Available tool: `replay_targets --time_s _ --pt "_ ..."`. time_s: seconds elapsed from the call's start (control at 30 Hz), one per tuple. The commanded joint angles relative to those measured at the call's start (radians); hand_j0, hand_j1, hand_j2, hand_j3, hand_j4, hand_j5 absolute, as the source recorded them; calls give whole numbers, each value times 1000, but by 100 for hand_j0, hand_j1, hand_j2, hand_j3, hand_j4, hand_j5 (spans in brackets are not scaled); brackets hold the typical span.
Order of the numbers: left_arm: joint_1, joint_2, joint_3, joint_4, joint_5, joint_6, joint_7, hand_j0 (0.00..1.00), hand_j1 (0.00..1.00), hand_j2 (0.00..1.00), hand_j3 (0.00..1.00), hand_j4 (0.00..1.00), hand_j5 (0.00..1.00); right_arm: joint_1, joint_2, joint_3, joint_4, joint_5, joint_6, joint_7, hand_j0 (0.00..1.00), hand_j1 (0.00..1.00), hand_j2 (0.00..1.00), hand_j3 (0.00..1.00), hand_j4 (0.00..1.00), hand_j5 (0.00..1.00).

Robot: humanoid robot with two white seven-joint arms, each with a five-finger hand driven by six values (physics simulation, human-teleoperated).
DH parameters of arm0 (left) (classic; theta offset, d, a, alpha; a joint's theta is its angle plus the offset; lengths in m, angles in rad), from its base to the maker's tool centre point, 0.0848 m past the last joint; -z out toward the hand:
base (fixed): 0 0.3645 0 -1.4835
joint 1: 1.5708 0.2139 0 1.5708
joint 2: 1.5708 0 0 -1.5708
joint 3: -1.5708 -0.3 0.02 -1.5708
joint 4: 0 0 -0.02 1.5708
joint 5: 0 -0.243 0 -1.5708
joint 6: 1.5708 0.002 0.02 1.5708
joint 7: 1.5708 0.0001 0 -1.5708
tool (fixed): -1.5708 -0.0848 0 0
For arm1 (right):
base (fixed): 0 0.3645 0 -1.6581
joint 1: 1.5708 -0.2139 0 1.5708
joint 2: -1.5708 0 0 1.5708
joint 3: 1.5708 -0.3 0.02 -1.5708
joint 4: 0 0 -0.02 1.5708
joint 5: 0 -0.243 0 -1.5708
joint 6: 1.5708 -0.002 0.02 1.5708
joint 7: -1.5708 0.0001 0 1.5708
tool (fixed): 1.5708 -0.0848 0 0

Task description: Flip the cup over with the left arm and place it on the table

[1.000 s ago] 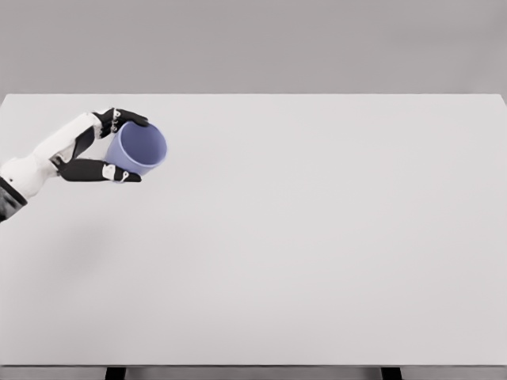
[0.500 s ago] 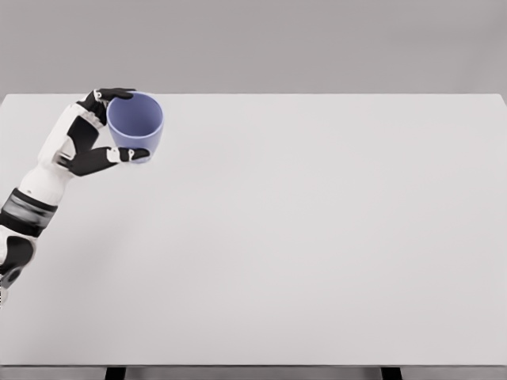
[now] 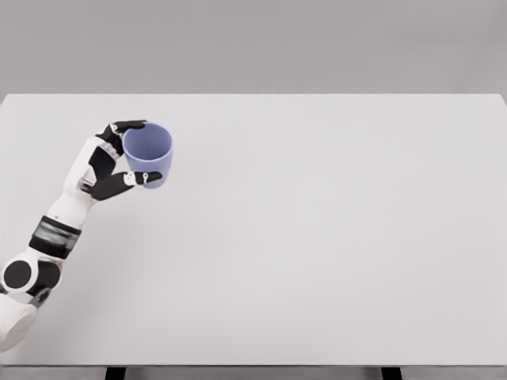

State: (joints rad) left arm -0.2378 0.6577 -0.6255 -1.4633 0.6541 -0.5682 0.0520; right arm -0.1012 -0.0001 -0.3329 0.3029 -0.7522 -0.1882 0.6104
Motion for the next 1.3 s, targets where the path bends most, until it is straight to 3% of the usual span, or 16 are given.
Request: replay_targets --time_s 0.0,0.27,0.63,0.77,0.9,1.27 --pt "0 -4 -7 9 1 1 0 60 60 60 60 60 60 0 0 0 -1 1 0 0 100 100 100 100 100 100" --pt "-20 -33 -8 116 9 21 0 60 60 60 60 60 60 0 0 0 -1 1 0 0 100 100 100 100 100 100" --pt "-18 -46 -31 106 4 19 -1 61 61 61 61 61 61 0 0 0 -1 1 0 0 100 100 100 100 100 100" --pt "-18 -43 -31 103 4 19 0 74 74 74 74 74 74 0 0 0 1 1 0 0 100 100 100 100 100 100" --pt "-18 -43 -31 103 2 19 0 80 80 80 80 80 80 0 0 0 -1 1 0 0 100 100 100 100 100 100" --pt "-20 -39 -30 101 2 19 0 84 84 84 84 84 84 0 0 0 -1 1 0 0 100 100 100 100 100 100"
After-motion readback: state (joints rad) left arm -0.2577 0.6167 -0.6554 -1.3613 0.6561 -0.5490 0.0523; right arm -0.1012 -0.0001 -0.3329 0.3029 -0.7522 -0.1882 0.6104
